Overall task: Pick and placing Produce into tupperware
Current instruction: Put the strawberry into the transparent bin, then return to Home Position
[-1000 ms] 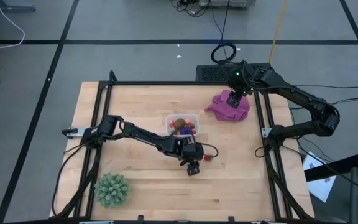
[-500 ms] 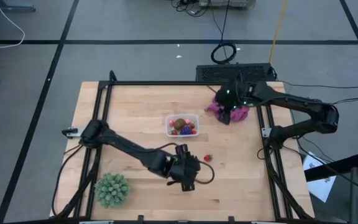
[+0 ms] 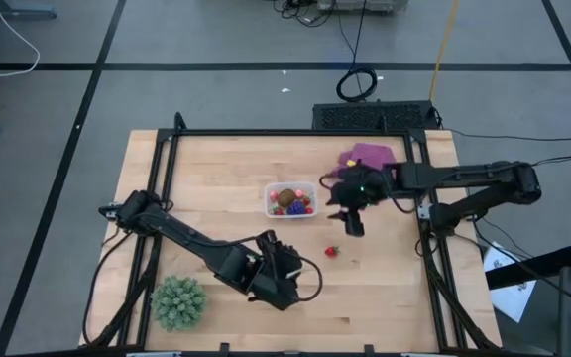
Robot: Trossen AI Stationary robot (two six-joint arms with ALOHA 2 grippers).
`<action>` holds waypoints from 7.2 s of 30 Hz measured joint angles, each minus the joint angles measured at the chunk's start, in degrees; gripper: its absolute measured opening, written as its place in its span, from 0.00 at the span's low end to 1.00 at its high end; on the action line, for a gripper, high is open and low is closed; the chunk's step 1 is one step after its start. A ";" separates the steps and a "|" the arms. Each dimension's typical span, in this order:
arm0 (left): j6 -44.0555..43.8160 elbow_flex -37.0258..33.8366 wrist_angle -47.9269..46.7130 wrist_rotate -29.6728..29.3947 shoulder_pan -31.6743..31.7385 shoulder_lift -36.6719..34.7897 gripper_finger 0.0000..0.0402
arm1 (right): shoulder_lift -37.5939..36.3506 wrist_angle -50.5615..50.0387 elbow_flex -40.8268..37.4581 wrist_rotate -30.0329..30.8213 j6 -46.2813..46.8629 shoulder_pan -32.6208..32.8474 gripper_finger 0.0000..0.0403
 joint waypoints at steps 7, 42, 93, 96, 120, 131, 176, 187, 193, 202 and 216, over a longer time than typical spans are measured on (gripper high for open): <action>-4.20 -0.02 -11.27 0.12 0.55 0.00 0.64 | 0.00 -3.68 0.00 0.26 6.33 5.77 0.42; 11.18 -26.06 -19.90 2.35 28.46 -31.13 0.64 | 15.82 6.92 -10.41 -4.67 2.07 0.76 0.42; 12.79 -29.05 -16.85 1.78 28.45 -35.74 0.64 | 25.07 9.09 -9.20 -10.41 11.66 4.52 0.60; 12.79 -29.05 -16.87 1.78 28.44 -35.74 0.64 | 25.09 9.28 -9.22 -10.42 11.52 4.52 0.60; 12.79 -29.03 -16.85 1.78 28.44 -35.74 0.64 | 25.22 9.54 -9.33 -9.38 11.88 4.44 0.37; 12.79 -29.00 -16.85 1.78 28.44 -35.74 0.64 | 25.32 9.23 -8.93 -8.75 13.21 4.11 0.36; 14.56 -28.98 -16.81 1.78 28.44 -35.69 0.64 | 32.09 3.84 11.87 -2.89 -3.58 -10.67 0.41; 14.83 -28.98 -16.81 1.76 28.44 -35.69 0.64 | 31.93 3.37 11.87 -2.94 -5.05 -10.65 0.45; 14.80 -28.99 -16.81 1.75 28.44 -35.69 0.64 | 31.93 3.74 11.87 -2.95 -5.40 -10.65 0.51; 21.69 -25.00 -17.32 1.76 28.44 -37.38 0.64 | 27.09 4.68 17.40 -2.72 -8.71 -10.39 0.53; 9.18 -19.42 -15.73 16.65 11.01 -57.34 0.64 | -0.62 -1.66 21.22 5.38 -0.63 4.34 0.53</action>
